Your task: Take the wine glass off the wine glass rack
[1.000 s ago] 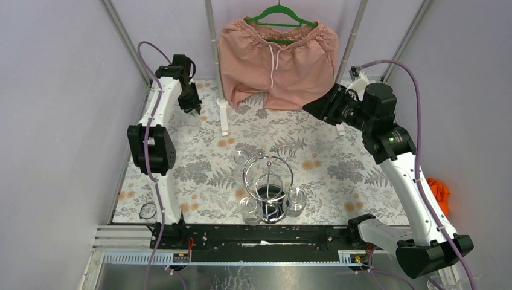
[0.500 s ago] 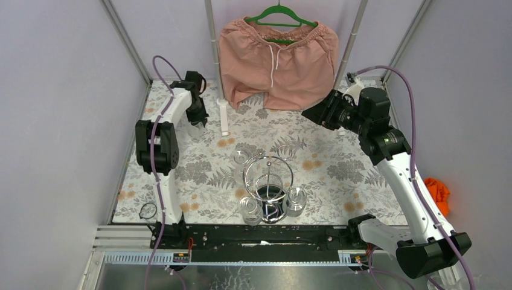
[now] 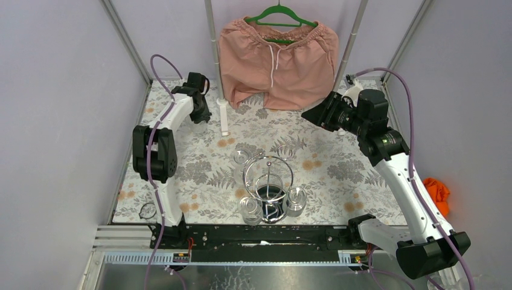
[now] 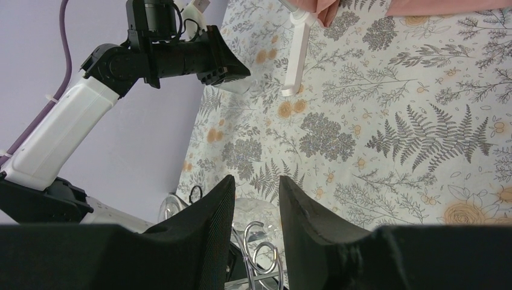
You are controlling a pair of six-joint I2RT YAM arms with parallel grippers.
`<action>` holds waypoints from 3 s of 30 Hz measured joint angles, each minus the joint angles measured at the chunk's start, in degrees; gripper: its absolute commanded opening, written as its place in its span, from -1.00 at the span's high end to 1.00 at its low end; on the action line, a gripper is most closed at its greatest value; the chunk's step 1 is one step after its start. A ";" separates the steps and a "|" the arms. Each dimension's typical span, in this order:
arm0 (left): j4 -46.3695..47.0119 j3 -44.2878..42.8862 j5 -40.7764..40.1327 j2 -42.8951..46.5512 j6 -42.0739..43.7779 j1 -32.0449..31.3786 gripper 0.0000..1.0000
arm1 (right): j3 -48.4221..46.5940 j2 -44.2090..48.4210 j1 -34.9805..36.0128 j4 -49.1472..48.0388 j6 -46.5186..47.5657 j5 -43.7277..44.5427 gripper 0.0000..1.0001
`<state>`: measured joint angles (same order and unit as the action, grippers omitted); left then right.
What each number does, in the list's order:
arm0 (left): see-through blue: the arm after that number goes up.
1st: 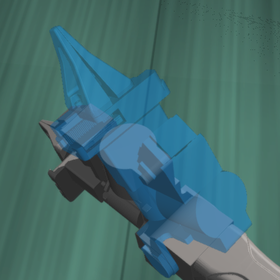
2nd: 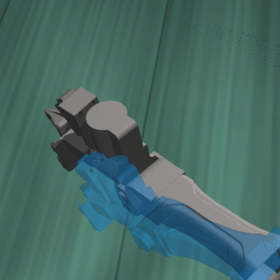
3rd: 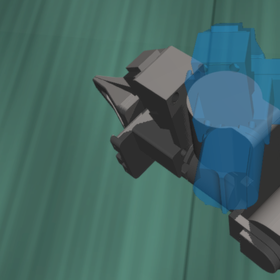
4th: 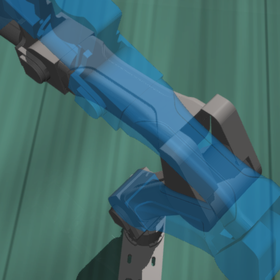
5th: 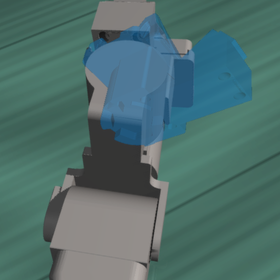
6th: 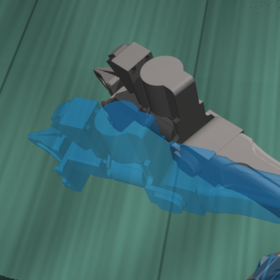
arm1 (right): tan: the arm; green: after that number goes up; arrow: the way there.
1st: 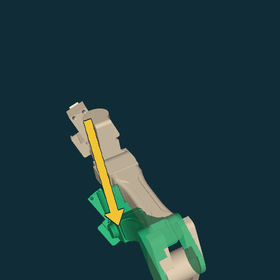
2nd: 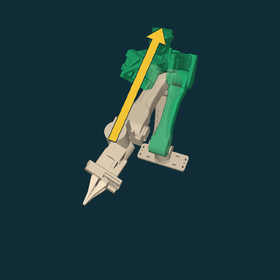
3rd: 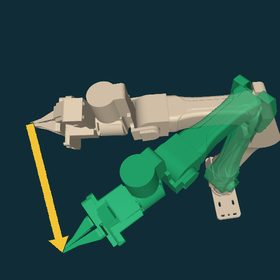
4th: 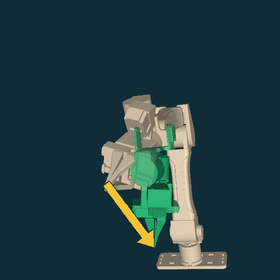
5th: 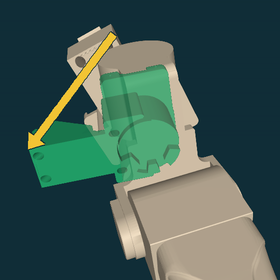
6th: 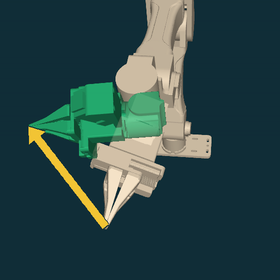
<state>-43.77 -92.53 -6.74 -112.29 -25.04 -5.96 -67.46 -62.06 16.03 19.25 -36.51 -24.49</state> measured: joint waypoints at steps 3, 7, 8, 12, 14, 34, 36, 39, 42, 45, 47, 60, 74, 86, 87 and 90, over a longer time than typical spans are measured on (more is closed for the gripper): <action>0.72 0.31 -0.20 0.04 -0.13 0.00 1.00 | 0.26 0.00 -0.02 -0.63 -0.11 -0.04 0.20; 0.87 0.55 -0.31 0.00 -0.44 0.00 1.00 | 0.28 0.00 -0.04 -0.79 -0.31 -0.11 0.20; 0.92 0.55 -0.31 0.00 -0.57 0.00 1.00 | 0.28 0.00 -0.04 -0.81 -0.35 -0.11 0.20; 1.03 0.55 -0.28 -0.28 -0.90 0.00 1.00 | 0.59 0.00 -0.04 -1.33 -0.42 -0.13 0.20; 1.05 0.55 -0.31 -0.57 -1.05 0.00 1.00 | 0.70 0.00 -0.07 -1.53 -0.42 -0.13 0.20; 1.05 0.55 -0.59 -2.27 -1.46 0.00 0.21 | 1.60 0.00 -0.07 -1.99 -0.81 -0.48 0.19; 1.11 0.55 -1.07 -2.27 -1.53 0.00 0.03 | 1.77 0.00 -0.07 -2.01 -0.85 -0.50 0.19; 1.05 0.52 -1.57 -2.27 -1.64 0.00 -0.16 | 1.77 0.00 -0.07 -2.08 -0.85 -0.52 0.19; 0.46 0.15 -2.25 -2.27 -1.64 0.00 -0.22 | 1.99 0.00 -0.09 -2.54 -0.94 -0.63 0.18; -0.52 -0.90 -3.15 -2.14 -1.64 0.00 -0.29 | 2.64 0.00 -0.09 -3.19 -1.14 -0.66 0.19; -1.01 -1.64 -3.74 -1.66 -1.64 0.00 -0.33 | 3.04 0.00 -0.09 -3.28 -1.25 -0.66 0.18; -3.91 -5.51 -4.70 6.84 -1.70 0.00 -0.35 | 4.33 0.11 -0.09 -3.78 -1.51 -0.81 0.18; 0.00 -6.64 5.75 30.32 -4.13 -4.76 -0.43 | 8.24 2.36 -0.09 -4.83 -2.40 -2.21 0.18; 14.14 17.81 28.94 46.29 -14.95 -7.02 -0.49 | 11.63 5.11 -0.09 -4.92 -3.02 -3.21 0.18; 17.40 21.27 31.41 48.22 -17.31 -7.02 -0.49 | 11.85 5.40 -0.09 -4.94 -3.02 -3.21 0.18; 25.55 29.59 37.68 53.09 -24.33 -7.04 -0.49 | 12.39 6.12 -0.09 -4.94 -3.08 -3.23 0.18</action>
<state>-18.22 -62.94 30.94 -59.20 -49.36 -12.99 -55.07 -55.94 15.94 14.31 -39.59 -27.73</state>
